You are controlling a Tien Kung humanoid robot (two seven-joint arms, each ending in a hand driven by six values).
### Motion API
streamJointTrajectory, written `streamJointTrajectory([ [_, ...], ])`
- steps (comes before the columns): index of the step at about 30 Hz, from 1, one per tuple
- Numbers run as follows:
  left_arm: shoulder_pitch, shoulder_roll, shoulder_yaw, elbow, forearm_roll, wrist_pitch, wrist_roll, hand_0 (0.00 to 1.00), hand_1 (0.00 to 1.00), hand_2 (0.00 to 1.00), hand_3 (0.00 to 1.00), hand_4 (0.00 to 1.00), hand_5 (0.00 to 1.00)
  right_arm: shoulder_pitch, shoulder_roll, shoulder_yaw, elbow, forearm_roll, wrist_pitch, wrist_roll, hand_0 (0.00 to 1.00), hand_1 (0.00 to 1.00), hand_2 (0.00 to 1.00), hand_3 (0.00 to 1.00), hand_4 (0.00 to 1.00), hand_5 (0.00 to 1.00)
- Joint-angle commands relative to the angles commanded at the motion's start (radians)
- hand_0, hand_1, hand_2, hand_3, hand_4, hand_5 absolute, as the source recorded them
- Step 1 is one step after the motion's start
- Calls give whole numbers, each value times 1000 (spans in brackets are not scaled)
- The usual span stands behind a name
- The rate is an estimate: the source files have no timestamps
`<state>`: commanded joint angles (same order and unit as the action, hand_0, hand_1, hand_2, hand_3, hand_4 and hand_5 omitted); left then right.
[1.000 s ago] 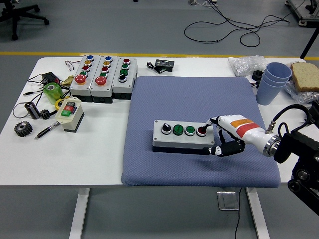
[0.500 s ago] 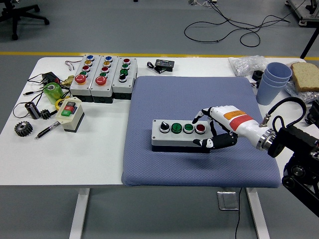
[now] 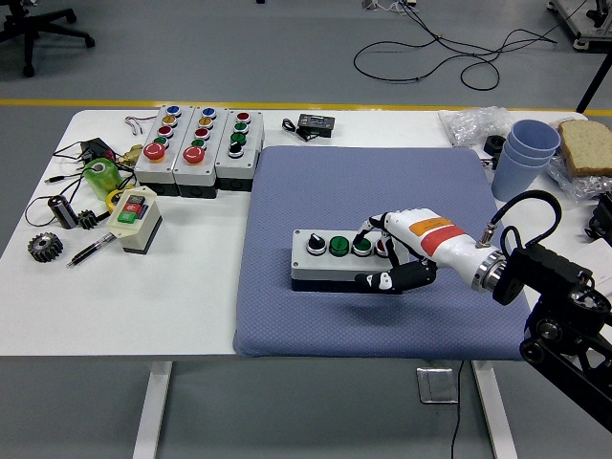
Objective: Pick up the button,place it on the desk,press the button,press the button
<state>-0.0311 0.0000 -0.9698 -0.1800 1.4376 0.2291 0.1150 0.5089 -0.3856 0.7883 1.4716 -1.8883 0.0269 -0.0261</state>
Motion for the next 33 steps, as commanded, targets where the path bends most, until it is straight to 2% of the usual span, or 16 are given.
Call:
streamJointTrajectory([
  [22, -3, 0, -13, 0, 16, 0, 3, 603, 634, 681, 552, 376, 709, 1, 5, -12, -52, 11, 11, 0, 2, 2, 218, 646, 837, 407],
  [33, -2, 0, -18, 0, 22, 0, 5, 603, 634, 682, 551, 376, 708, -2, 2, -9, -51, 6, 9, -3, 2, 2, 218, 646, 836, 404],
])
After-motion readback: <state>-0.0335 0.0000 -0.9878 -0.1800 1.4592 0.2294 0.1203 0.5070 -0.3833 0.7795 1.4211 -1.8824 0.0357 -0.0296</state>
